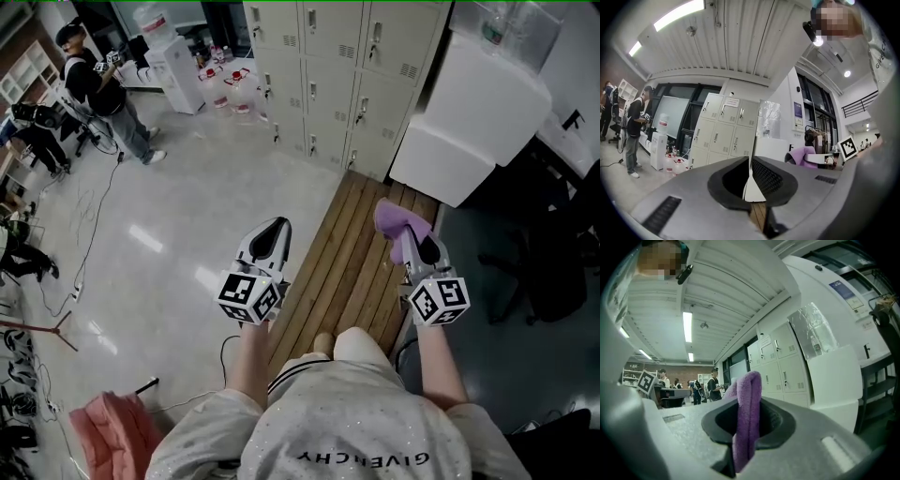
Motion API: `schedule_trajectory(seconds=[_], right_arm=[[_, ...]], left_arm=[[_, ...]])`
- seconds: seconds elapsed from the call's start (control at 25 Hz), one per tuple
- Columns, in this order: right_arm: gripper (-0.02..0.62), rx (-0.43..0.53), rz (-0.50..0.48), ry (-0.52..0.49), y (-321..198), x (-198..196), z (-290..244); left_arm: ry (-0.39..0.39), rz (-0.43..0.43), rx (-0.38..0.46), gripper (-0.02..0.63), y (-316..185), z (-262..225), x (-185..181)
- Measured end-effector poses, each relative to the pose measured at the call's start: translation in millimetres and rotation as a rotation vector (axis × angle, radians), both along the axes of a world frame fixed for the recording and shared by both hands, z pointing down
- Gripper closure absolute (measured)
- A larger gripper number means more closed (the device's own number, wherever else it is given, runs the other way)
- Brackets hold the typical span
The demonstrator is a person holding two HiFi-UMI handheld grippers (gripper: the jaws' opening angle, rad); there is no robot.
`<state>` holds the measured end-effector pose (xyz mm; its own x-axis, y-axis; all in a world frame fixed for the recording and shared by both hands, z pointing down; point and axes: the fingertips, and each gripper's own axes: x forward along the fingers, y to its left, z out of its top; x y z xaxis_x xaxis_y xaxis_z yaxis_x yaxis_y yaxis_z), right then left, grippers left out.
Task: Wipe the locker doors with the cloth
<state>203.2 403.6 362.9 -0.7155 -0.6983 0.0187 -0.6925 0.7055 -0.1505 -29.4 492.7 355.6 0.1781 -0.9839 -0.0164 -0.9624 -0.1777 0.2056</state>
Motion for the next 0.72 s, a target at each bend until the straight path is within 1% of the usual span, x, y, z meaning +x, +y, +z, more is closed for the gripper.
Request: schedule_trajectory(seconds=[0.12,0.24,0.36,0.48,0.56,0.64,0.72], right_arm=[[0.541,-0.007,-0.017,0.001,-10.8,-13.1,3.4],[0.541,-0.014,-0.021,0.0,-34.5,-24.4,7.5],[0.541,-0.007,-0.042,-0.006,-69.5,-39.3,19.4],[0.541,0.023,-0.068,-0.026,-112.9,-59.1,42.5],[0.541,0.046,-0.056,-0.042,-143.4,-71.7,58.6],[0.541,0.066,-0.044,-0.051,-174.8,-83.6,70.8],[0.541,0.075,-0.044,-0.045,-203.7,-91.1,82.5]], left_arm=[[-0.002,-0.015,-0.006,0.588,-5.8,3.8,-13.8],[0.001,-0.029,-0.016,0.588,-23.9,9.3,-27.5],[-0.003,-0.039,0.009,0.588,-52.4,14.2,-44.9],[-0.017,-0.046,0.05,0.588,-91.5,33.6,-67.3],[-0.015,-0.045,0.051,0.588,-125.5,57.7,-84.1],[0.01,-0.034,0.054,0.588,-165.8,75.3,-97.3],[0.034,-0.004,0.067,0.588,-207.0,83.4,-100.0]])
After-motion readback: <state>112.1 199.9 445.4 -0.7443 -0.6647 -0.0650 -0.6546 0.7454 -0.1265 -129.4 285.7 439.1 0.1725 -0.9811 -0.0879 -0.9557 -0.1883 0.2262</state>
